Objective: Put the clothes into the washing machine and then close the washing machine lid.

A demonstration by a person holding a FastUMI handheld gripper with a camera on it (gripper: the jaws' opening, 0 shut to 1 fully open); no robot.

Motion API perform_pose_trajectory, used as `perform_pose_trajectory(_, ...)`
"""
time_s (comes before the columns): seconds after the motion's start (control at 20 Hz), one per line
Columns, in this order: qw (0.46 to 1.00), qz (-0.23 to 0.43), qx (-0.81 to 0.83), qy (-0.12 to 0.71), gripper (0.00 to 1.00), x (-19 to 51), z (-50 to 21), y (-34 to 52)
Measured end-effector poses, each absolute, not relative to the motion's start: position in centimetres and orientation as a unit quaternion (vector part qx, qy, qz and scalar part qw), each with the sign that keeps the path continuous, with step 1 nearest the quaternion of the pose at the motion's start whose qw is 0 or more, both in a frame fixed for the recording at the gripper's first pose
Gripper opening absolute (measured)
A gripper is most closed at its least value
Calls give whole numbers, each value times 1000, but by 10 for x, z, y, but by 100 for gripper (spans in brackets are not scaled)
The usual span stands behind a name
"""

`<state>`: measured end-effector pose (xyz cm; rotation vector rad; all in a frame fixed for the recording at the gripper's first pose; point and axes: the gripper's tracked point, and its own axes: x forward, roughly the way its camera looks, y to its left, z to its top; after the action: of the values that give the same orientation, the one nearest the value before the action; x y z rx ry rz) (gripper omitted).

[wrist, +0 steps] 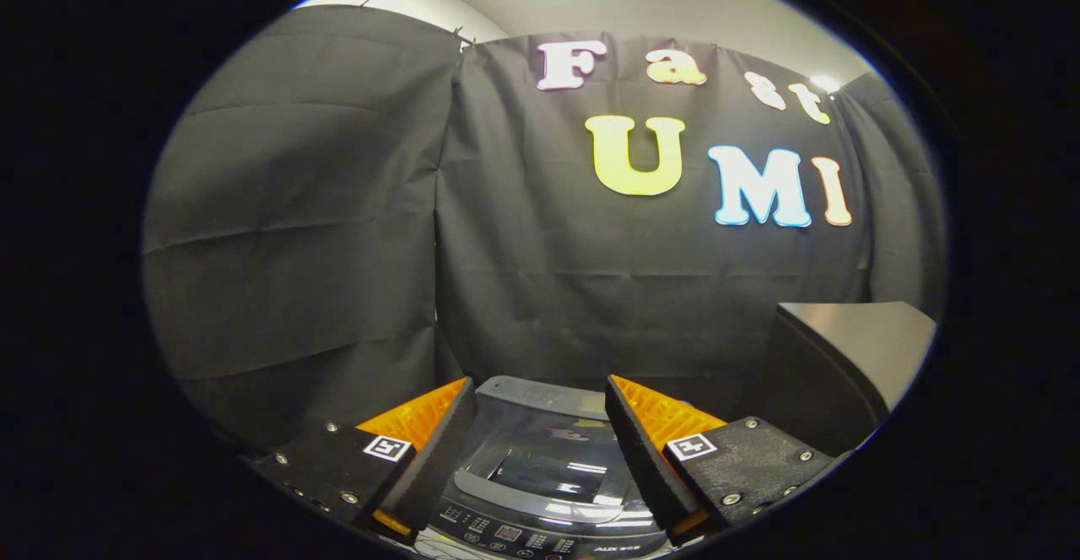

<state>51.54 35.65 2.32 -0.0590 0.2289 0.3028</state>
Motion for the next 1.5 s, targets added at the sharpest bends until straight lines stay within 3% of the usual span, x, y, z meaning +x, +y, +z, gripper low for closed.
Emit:
perform_pose_trajectory(0.6, 995, 90, -29, 32, 95, 430, 107, 211)
perform_pose_trajectory(1.5, 1000, -12, -15, 12, 95, 259, 144, 54)
